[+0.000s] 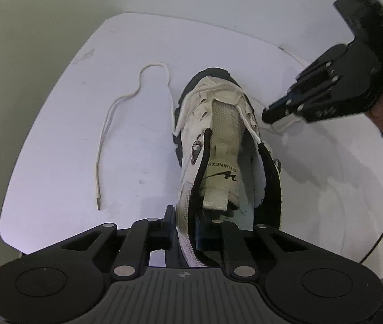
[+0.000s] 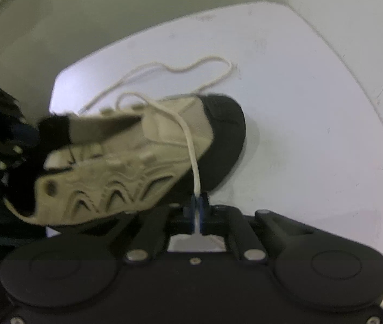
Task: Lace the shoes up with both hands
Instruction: 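Lift the lace end with the right gripper toward the sneaker eyelets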
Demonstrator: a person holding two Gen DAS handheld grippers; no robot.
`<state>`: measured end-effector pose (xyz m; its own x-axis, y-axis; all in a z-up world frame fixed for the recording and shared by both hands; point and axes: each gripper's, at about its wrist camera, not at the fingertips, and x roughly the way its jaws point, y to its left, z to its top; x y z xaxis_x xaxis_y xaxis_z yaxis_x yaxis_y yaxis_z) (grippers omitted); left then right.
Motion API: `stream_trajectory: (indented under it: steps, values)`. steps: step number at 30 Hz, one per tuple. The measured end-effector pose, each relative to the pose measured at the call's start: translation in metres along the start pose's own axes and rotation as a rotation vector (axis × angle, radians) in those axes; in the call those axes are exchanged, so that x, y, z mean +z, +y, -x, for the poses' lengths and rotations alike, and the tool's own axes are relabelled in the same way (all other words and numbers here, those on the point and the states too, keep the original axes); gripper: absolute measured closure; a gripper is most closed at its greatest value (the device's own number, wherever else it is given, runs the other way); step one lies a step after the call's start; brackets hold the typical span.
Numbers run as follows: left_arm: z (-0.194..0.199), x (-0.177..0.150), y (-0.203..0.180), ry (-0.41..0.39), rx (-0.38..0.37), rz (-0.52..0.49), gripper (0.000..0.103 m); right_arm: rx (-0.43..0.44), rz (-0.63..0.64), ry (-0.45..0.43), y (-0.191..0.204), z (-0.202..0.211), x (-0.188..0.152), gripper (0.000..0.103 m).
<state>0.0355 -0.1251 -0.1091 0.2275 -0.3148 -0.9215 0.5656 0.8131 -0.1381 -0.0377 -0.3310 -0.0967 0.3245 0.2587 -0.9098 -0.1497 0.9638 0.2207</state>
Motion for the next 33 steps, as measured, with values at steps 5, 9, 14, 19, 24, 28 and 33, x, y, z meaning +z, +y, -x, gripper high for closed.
stream_trajectory:
  steps: [5,9,14,19,24,28,33]
  values:
    - [0.01,0.002,0.027,-0.012,-0.005,0.008,0.094,0.208,-0.094,-0.186,0.003,0.071,0.028,0.102]
    - [0.016,0.006,0.045,-0.011,0.015,0.017,0.09,0.308,-0.241,-0.422,-0.03,0.143,0.046,0.102]
    - [0.032,0.013,0.045,-0.033,0.024,0.034,0.065,0.055,-0.386,-0.414,-0.076,0.154,0.024,0.102]
    - [0.054,0.019,0.039,-0.074,-0.004,0.106,0.048,-0.317,-0.515,-0.291,-0.124,0.134,-0.01,0.087]
    - [0.074,0.016,0.019,-0.109,-0.017,0.121,0.035,-0.302,-0.514,-0.206,-0.112,0.097,-0.054,0.076]
    - [0.075,0.012,0.007,-0.1,0.014,0.117,0.03,-0.219,-0.423,-0.141,-0.083,0.064,-0.063,0.075]
    - [0.072,0.009,-0.006,-0.072,0.03,0.104,0.03,-0.153,-0.104,-0.08,-0.023,0.016,-0.054,0.068]
